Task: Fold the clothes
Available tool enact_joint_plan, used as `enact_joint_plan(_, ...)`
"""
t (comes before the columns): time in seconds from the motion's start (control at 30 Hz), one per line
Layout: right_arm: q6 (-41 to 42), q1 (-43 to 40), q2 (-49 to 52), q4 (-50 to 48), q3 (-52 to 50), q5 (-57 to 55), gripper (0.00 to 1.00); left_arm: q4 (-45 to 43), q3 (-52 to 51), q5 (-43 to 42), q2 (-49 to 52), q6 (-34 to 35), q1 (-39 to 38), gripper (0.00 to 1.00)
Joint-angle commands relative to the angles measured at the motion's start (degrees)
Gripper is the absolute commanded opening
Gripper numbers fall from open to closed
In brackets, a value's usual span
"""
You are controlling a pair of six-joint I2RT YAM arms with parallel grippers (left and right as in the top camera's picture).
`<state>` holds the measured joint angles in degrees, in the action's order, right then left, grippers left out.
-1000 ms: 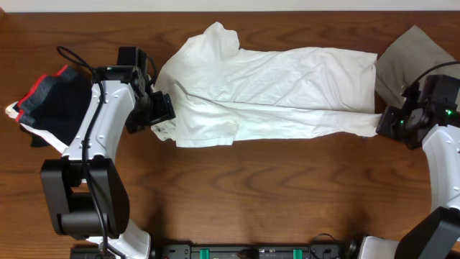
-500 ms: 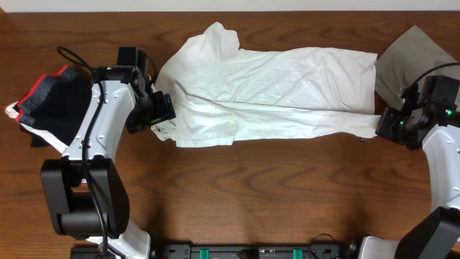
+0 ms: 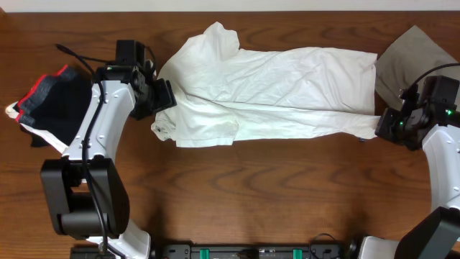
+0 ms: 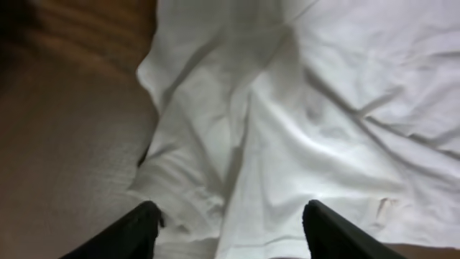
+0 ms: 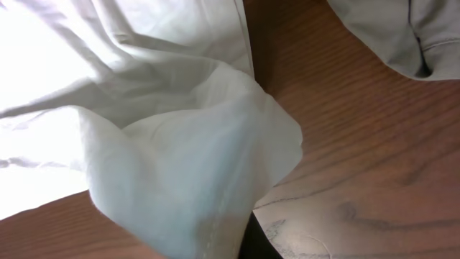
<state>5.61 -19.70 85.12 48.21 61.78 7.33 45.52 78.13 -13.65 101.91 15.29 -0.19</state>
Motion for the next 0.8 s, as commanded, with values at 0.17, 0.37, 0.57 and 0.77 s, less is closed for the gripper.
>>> enact_joint_plan(0.17, 0.17, -0.63, 0.07, 0.04, 0.87, 0.63, 0.01, -4.70, -0.35, -2.45, 1.57, -0.20, -2.23, 0.58)
enact_joint_plan(0.37, 0.15, -0.63, 0.07, 0.07, 0.87, 0.63, 0.02, -11.47, -0.35, -2.40, 5.40, -0.17, -4.55, 0.58)
enact_joint_plan(0.57, 0.13, -0.63, 0.07, 0.50, 0.87, 0.63, 0.01, -16.02, -0.35, -2.40, 10.01, -0.13, -4.76, 0.58)
enact_joint_plan(0.77, 0.15, -0.63, 0.07, 0.46, 0.87, 0.63, 0.01, -18.29, -0.35, -2.40, 12.48, -0.15, -4.76, 0.57)
